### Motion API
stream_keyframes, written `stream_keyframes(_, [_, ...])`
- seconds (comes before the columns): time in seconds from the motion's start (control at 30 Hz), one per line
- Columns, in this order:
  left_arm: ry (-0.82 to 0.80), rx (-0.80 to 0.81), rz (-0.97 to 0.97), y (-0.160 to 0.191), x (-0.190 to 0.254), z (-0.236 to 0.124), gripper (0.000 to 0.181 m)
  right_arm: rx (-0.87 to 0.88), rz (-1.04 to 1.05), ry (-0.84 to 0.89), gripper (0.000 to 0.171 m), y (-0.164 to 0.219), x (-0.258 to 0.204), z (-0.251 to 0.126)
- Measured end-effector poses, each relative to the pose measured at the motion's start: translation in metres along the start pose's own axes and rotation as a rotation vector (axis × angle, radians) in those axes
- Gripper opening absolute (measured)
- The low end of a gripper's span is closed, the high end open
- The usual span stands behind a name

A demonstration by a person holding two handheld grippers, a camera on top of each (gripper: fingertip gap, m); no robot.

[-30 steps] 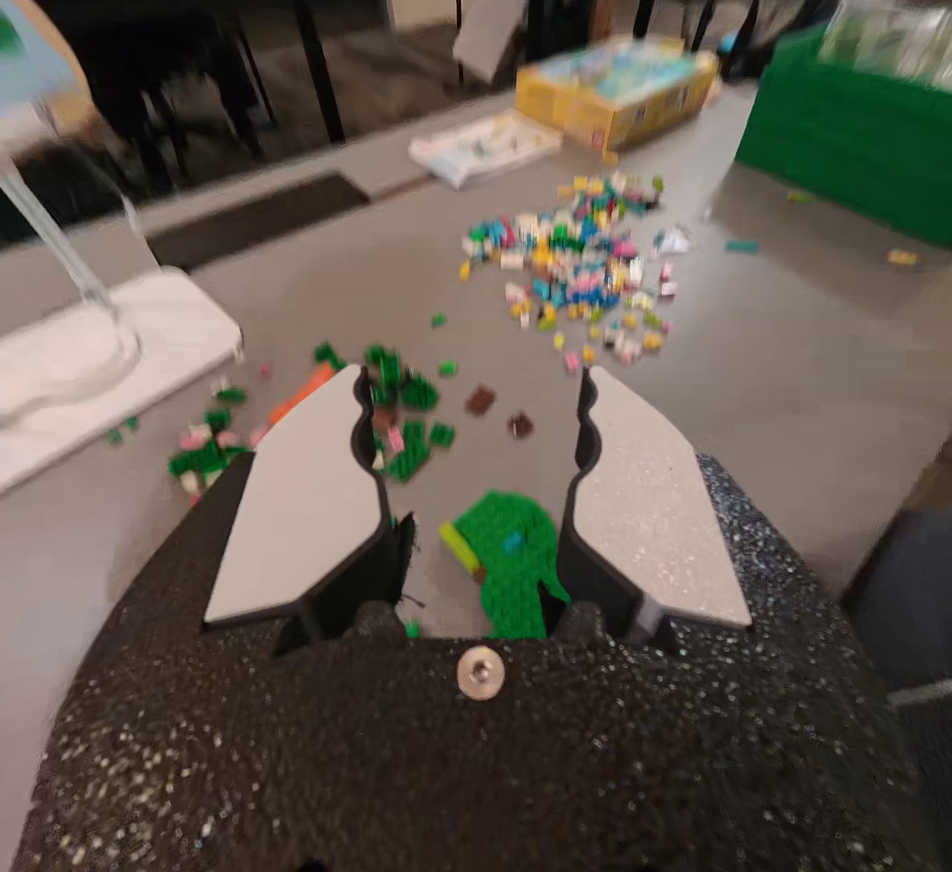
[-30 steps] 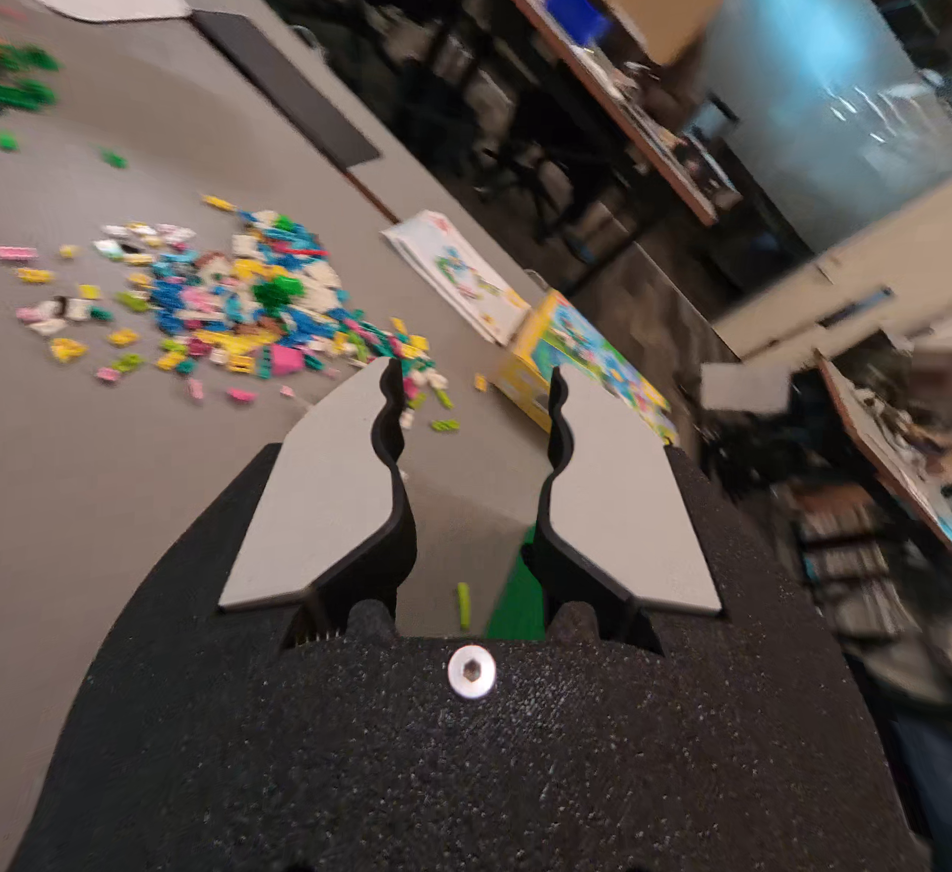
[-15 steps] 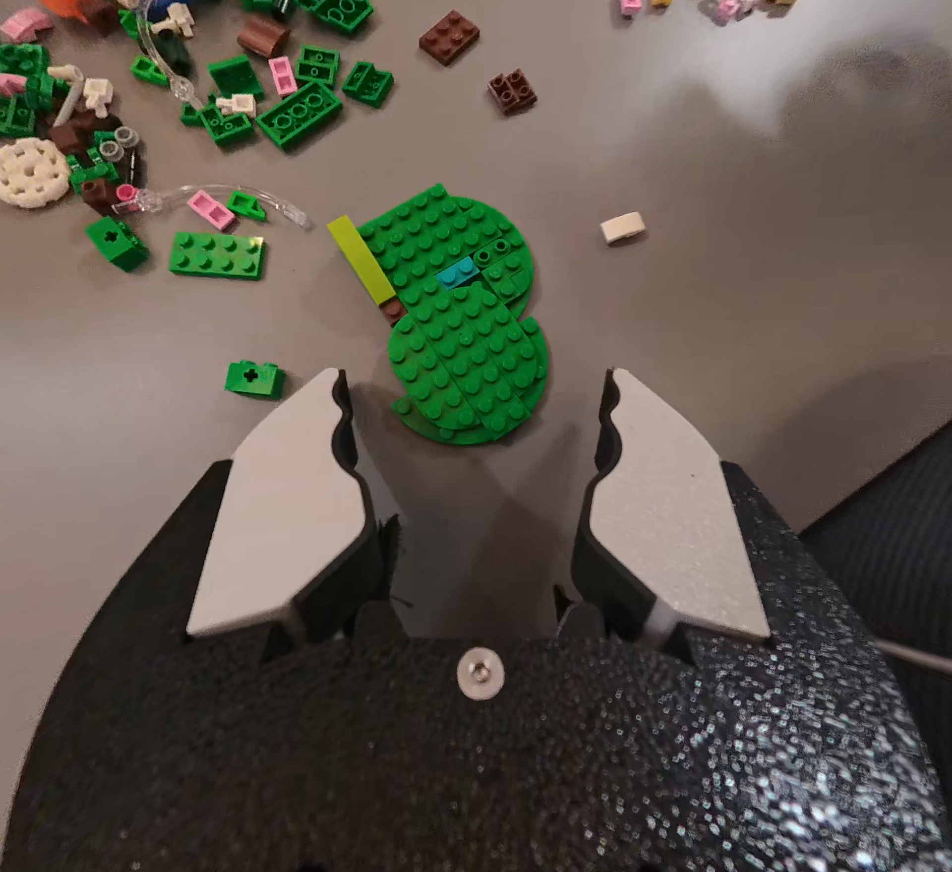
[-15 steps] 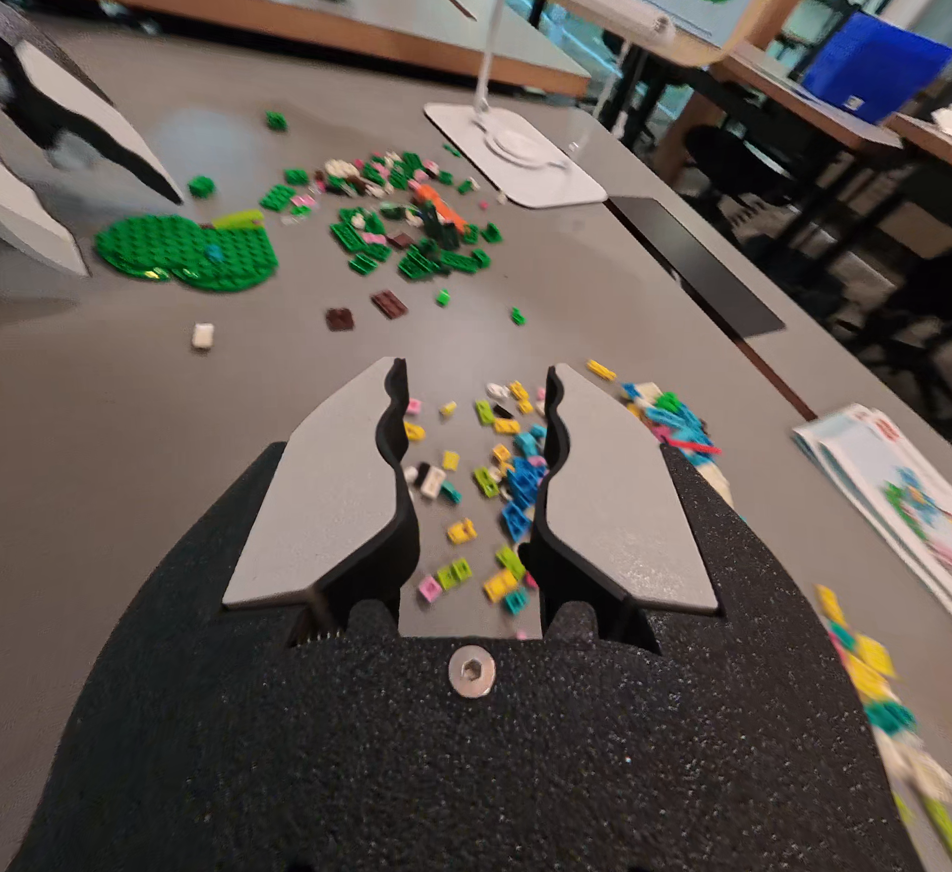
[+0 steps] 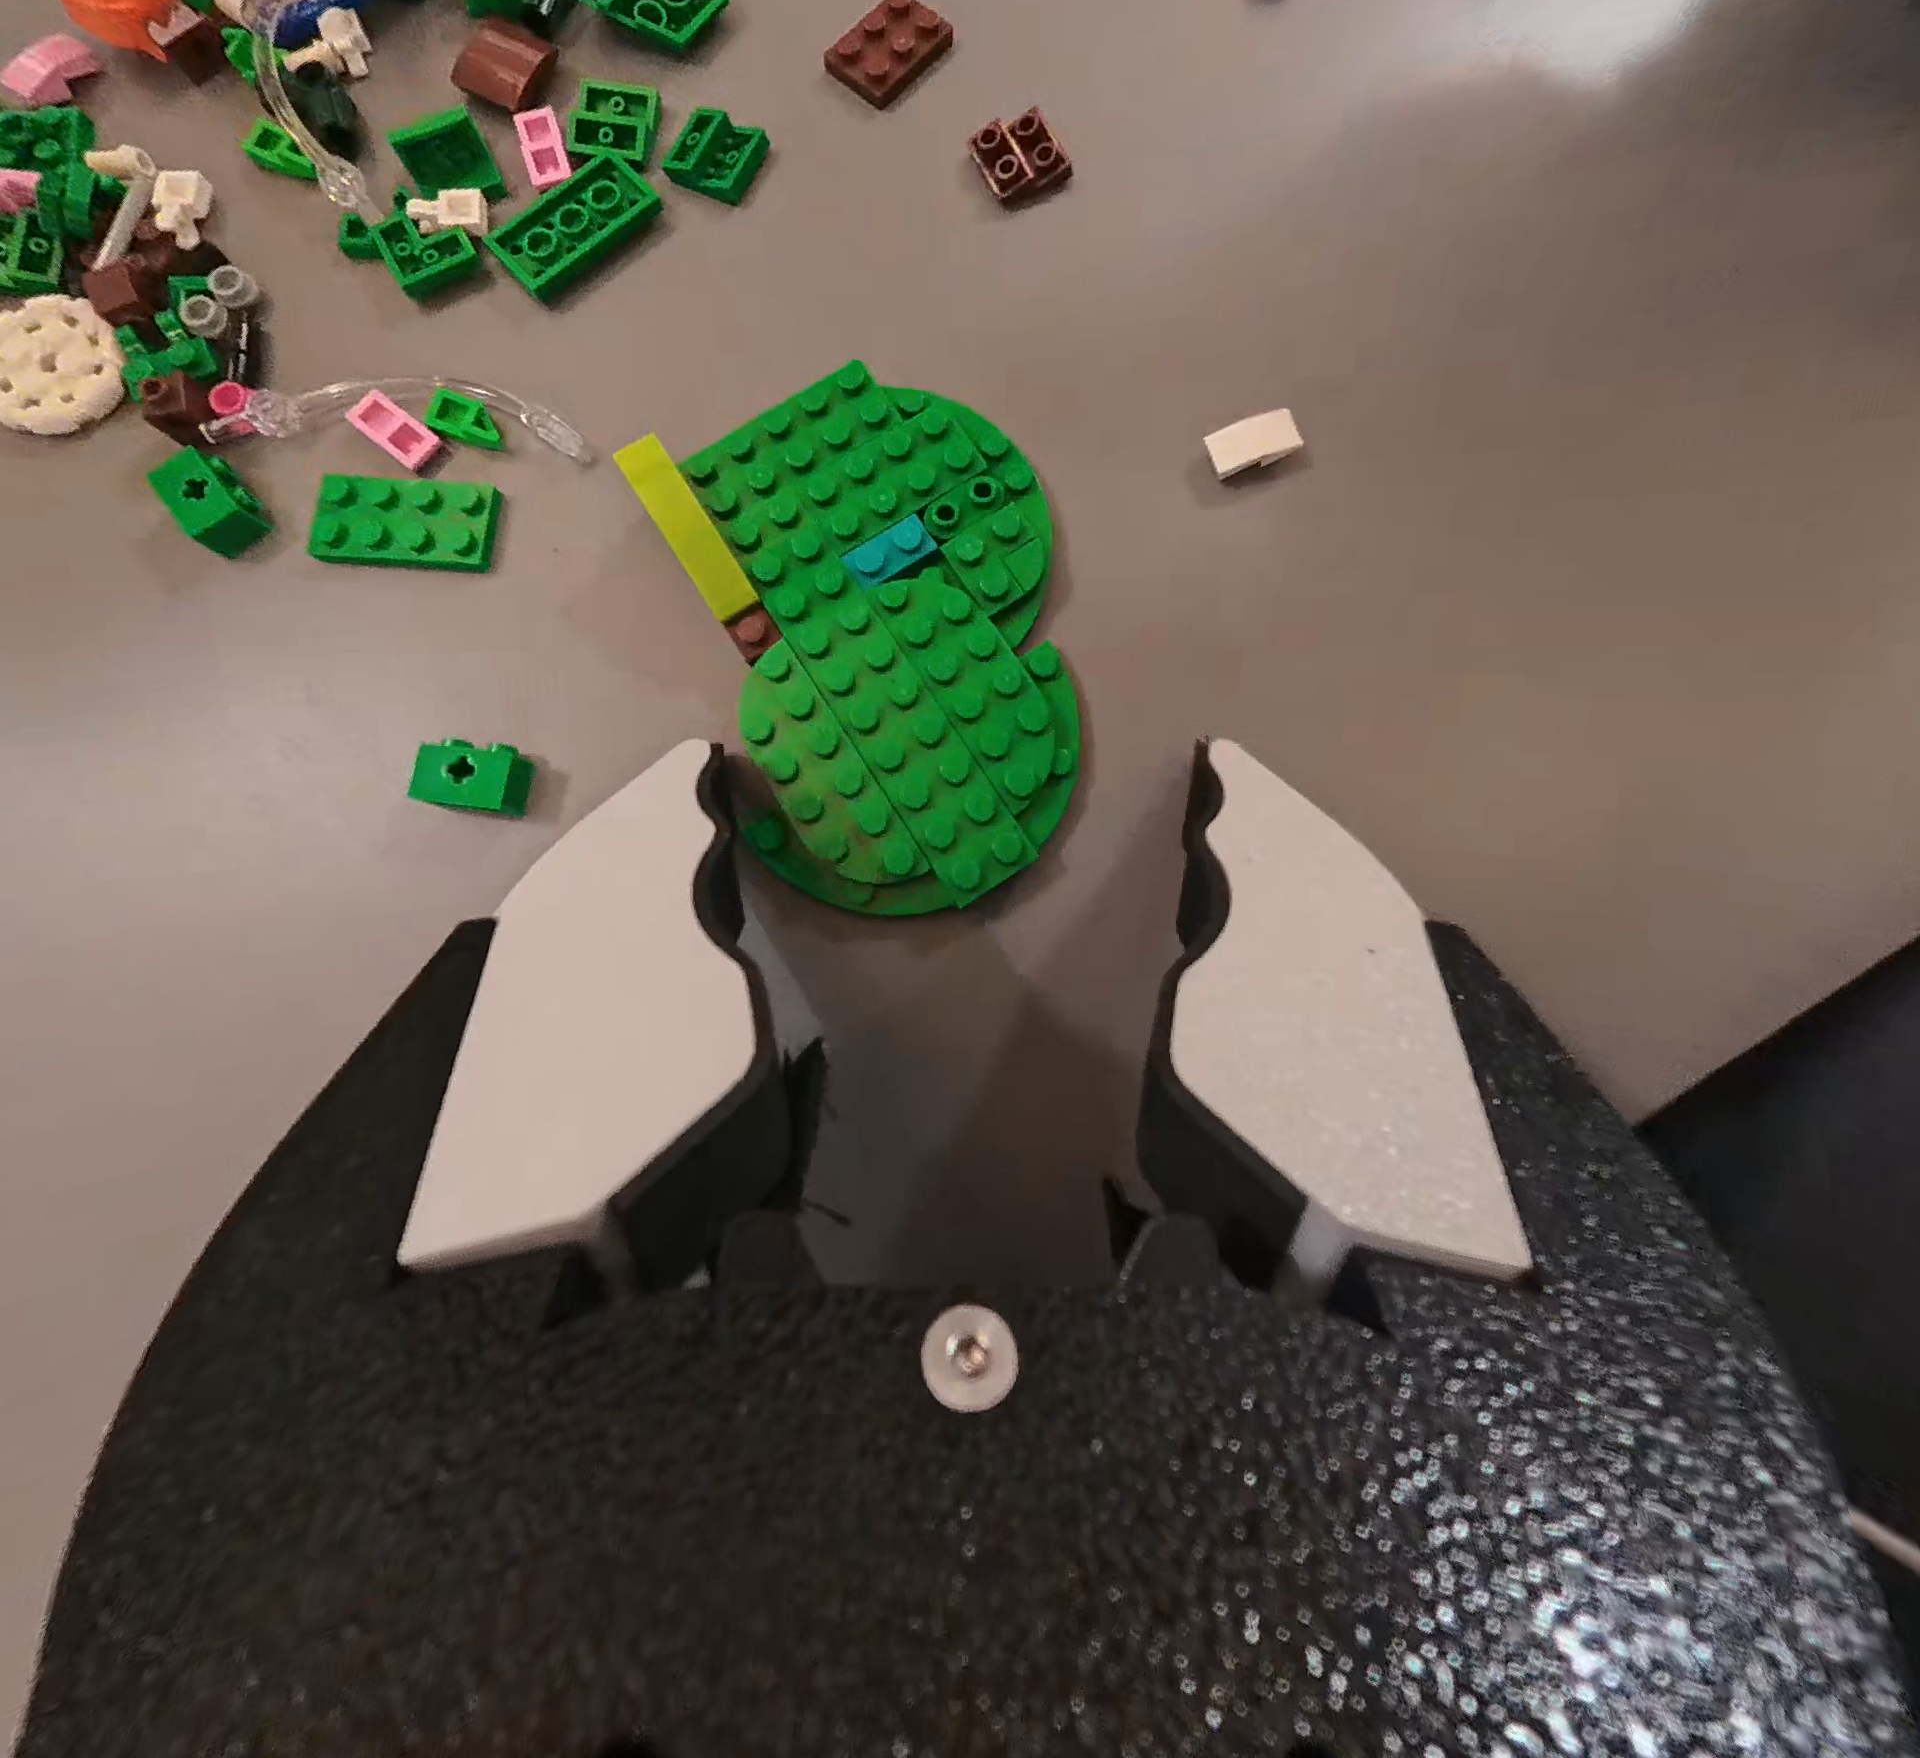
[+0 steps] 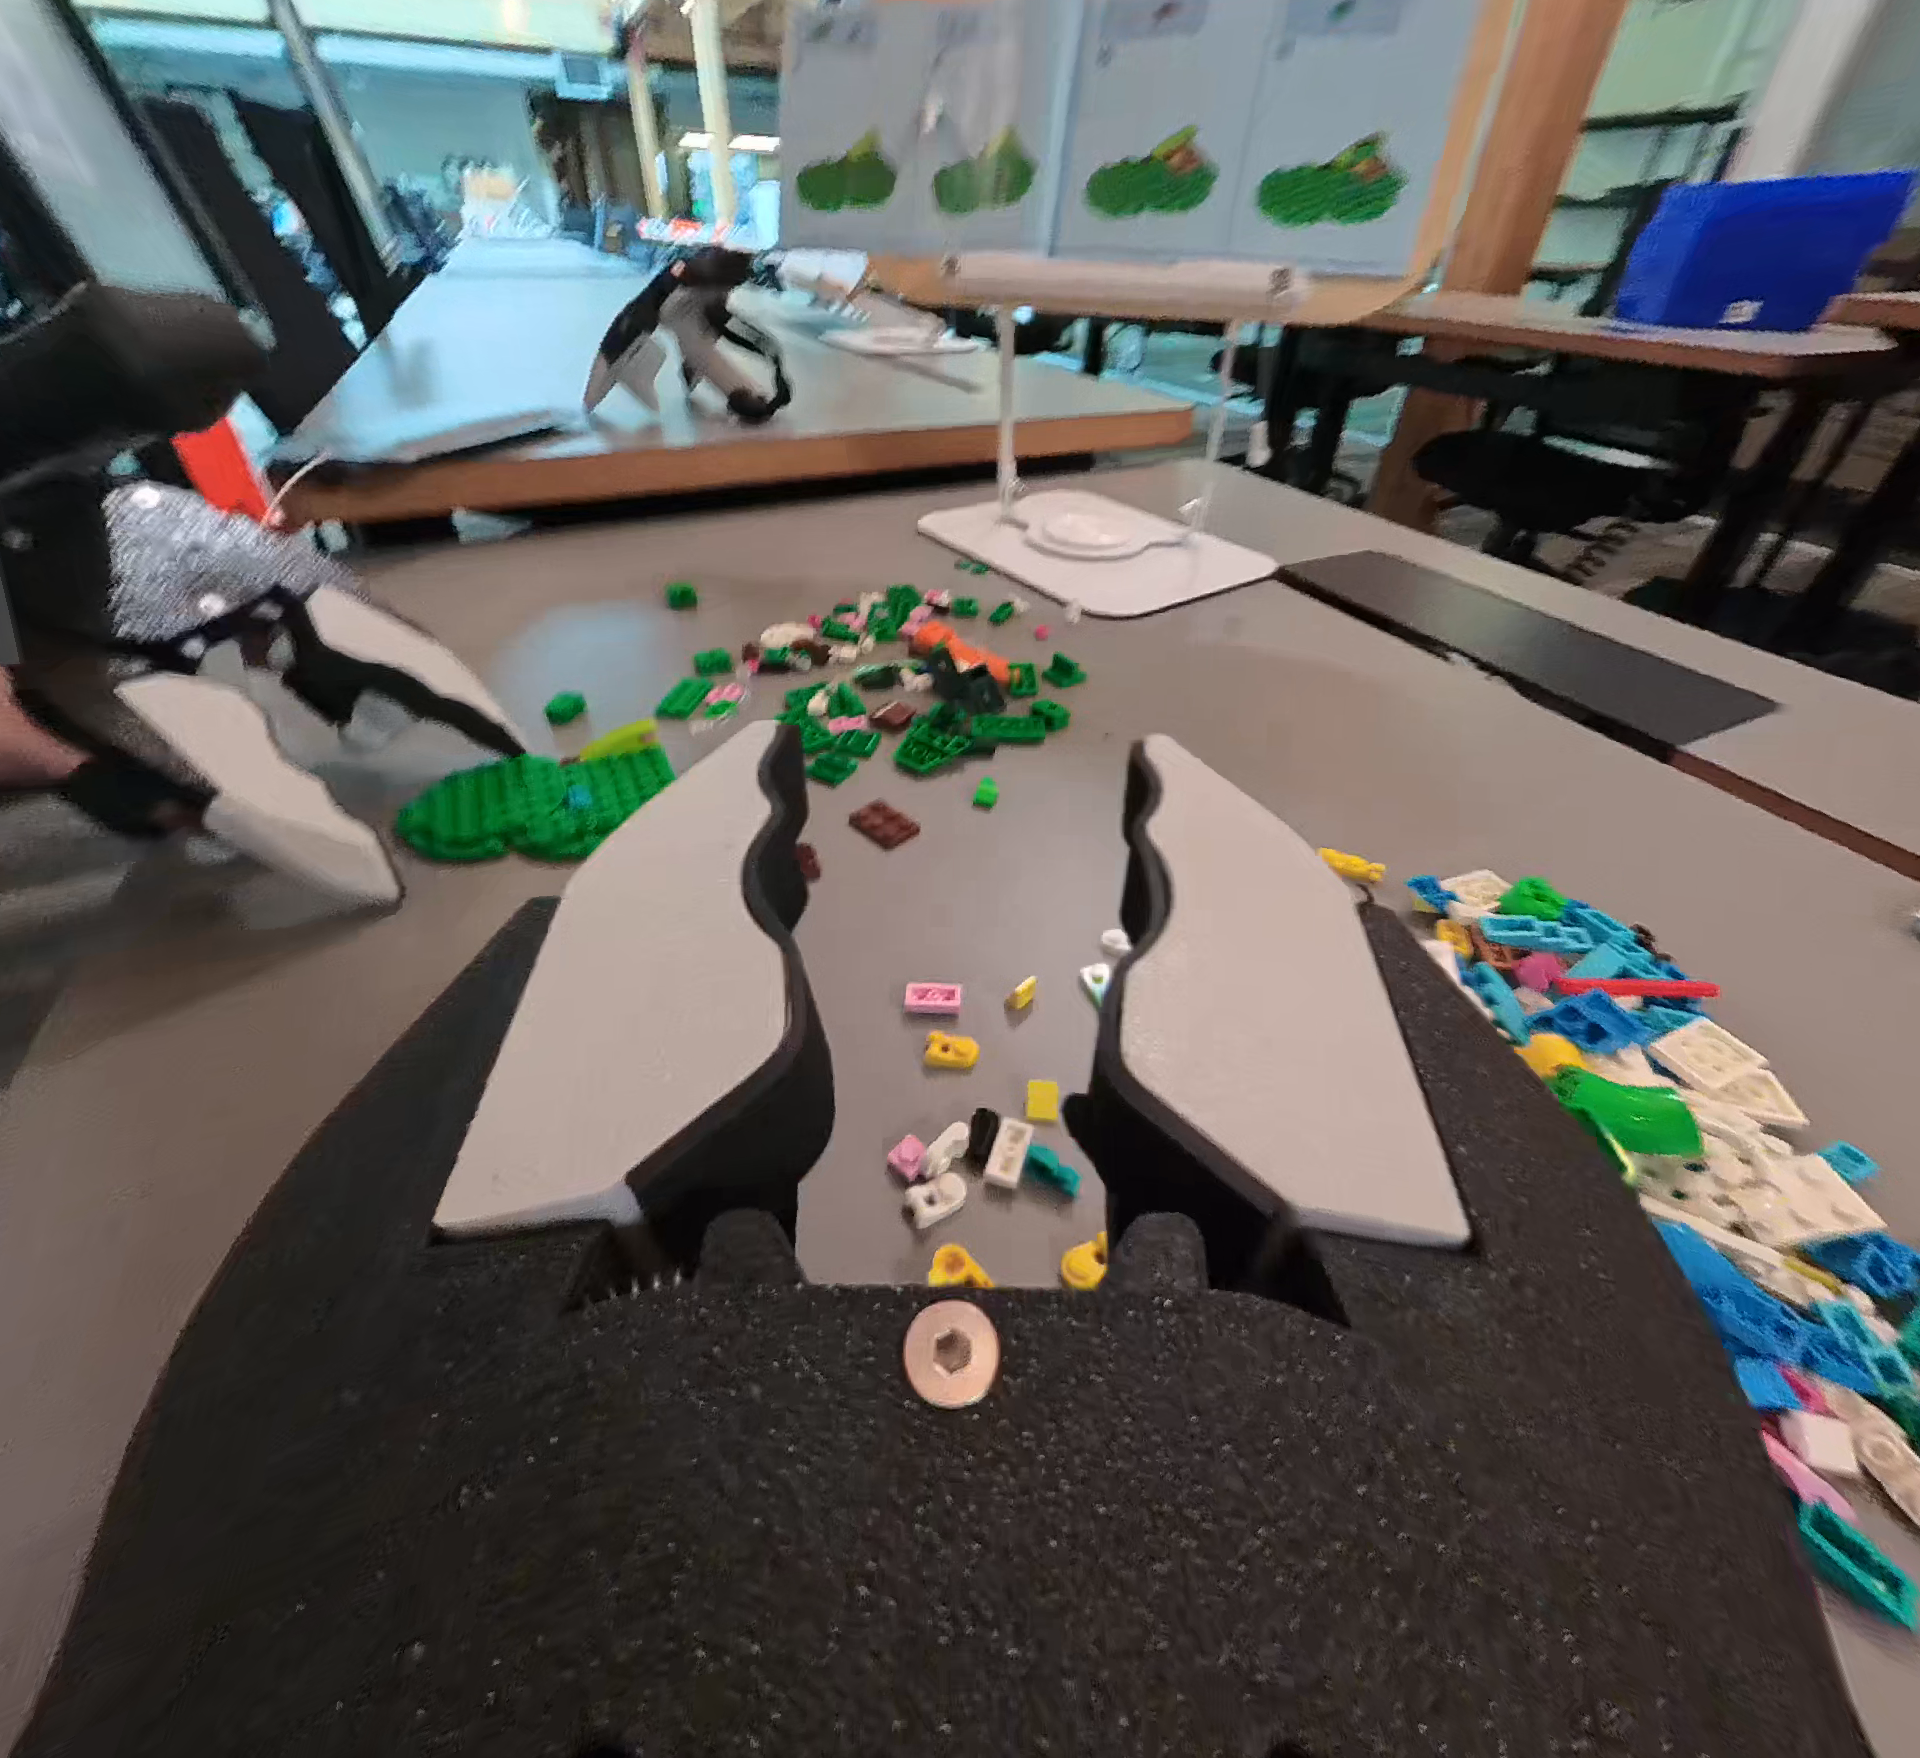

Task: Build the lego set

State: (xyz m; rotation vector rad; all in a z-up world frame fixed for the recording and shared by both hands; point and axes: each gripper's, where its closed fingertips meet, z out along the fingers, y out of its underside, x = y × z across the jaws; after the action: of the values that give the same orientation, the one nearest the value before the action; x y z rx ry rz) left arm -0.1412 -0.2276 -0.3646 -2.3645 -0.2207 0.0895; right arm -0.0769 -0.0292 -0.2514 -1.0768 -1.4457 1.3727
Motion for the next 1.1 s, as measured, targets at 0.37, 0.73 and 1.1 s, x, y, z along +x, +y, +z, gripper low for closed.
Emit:
stream_keyframes(0.37, [-0.006, -0.018, 0.000, -0.003, 0.000, 0.003, 0.076, 0.085, 0.040, 0.064, 0.057, -0.019, 0.010, -0.013])
stream_keyframes(0.73, [0.078, -0.073, 0.085, 0.000, -0.006, 0.000, 0.059, 0.096, 0.007, 0.042, 0.051, -0.029, 0.004, -0.016])
stream_keyframes(1.1, [0.303, -0.123, 0.314, 0.009, -0.006, -0.010, 0.059, -0.106, -0.006, -0.154, 0.024, 0.002, -0.020, -0.007])
